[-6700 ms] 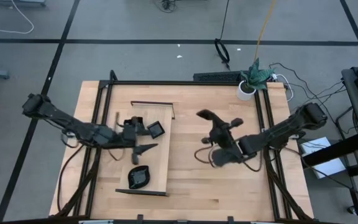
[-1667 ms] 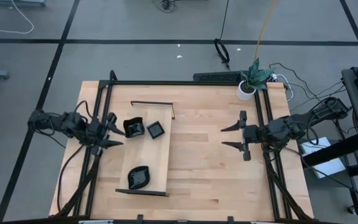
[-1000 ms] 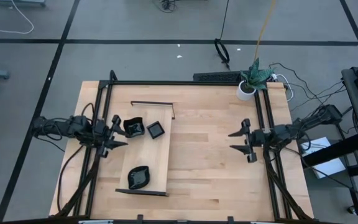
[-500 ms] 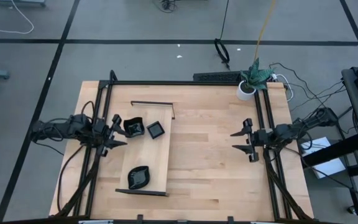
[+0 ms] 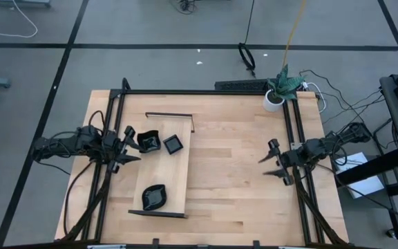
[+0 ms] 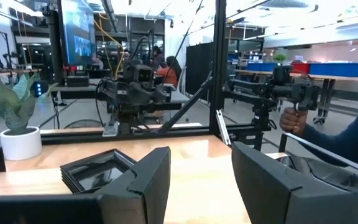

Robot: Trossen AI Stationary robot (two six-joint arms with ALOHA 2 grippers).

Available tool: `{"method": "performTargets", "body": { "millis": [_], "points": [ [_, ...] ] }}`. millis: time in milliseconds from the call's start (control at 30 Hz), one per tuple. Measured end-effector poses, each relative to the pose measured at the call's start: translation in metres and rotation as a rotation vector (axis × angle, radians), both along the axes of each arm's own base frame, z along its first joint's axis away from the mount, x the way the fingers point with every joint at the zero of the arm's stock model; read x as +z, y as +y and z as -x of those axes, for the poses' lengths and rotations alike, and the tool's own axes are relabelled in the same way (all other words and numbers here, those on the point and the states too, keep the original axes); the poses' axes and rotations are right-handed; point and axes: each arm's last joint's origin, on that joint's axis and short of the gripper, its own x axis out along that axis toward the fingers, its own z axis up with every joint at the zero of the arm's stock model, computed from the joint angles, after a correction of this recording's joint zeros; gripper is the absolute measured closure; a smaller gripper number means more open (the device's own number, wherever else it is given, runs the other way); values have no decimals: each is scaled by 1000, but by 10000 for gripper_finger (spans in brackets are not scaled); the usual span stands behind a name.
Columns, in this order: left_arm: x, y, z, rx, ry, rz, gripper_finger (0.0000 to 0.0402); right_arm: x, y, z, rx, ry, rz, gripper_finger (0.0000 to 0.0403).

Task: Pick & Place Mini shaped plates
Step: Return to Home Position

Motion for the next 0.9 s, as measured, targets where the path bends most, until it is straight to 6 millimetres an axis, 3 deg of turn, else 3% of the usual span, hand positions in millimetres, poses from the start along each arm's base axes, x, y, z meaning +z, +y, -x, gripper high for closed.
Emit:
{"method": "performTargets", "body": {
  "millis": [100, 367, 900],
  "points": [
    [0, 0, 0, 0, 2, 1, 229, 1, 1, 2, 44, -24, 18, 204],
    [-1, 0, 0, 0, 15, -1, 229, -4, -3, 0, -115, 28, 54, 204],
    [-5, 0, -1, -6, 70, 57, 229, -5, -3, 0, -113, 28, 65, 204]
  ]
}}
